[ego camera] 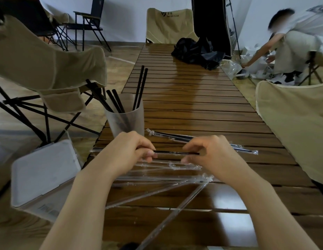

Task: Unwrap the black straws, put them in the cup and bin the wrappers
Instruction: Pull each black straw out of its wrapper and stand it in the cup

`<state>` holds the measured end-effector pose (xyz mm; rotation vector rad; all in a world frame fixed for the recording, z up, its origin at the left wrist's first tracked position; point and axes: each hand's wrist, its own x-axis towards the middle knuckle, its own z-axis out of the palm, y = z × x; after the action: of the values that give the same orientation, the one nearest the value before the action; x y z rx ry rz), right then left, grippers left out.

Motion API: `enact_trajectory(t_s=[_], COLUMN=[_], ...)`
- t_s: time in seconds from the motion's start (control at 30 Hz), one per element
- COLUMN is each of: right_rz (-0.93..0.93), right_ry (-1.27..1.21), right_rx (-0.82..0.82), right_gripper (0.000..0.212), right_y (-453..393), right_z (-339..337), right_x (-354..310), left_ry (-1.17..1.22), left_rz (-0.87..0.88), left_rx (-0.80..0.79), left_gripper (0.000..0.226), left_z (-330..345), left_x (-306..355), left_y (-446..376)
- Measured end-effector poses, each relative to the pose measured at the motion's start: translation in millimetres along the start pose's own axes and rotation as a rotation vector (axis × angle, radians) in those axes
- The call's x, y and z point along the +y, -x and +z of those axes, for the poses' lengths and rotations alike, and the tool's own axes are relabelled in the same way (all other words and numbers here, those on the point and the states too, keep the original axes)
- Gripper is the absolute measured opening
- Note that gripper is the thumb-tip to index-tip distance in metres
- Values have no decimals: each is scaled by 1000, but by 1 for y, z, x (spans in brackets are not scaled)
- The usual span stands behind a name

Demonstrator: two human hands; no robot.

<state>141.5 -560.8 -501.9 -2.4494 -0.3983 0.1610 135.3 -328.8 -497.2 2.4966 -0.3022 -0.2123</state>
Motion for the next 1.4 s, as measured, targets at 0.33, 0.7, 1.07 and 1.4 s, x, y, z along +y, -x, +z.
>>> enact_trajectory(t_s=[0.33,0.7,1.07,1.4], right_rz=[13,-97,-103,-104], right_ry=[53,107,71,-4], right_rx=[40,43,37,37], right_gripper=[5,21,15,20], right_y=[3,4,0,3], right_z=[-8,-7,-1,-8], right_x=[17,21,11,12], left_ry=[-7,-4,-37,46], left_rz=[-35,-11,-1,37], left_rx=[22,20,8,34], left_gripper=[14,13,13,14], left_z=[-9,-9,-8,-12], left_x=[-8,-10,-6,-4], left_y=[4,4,3,5])
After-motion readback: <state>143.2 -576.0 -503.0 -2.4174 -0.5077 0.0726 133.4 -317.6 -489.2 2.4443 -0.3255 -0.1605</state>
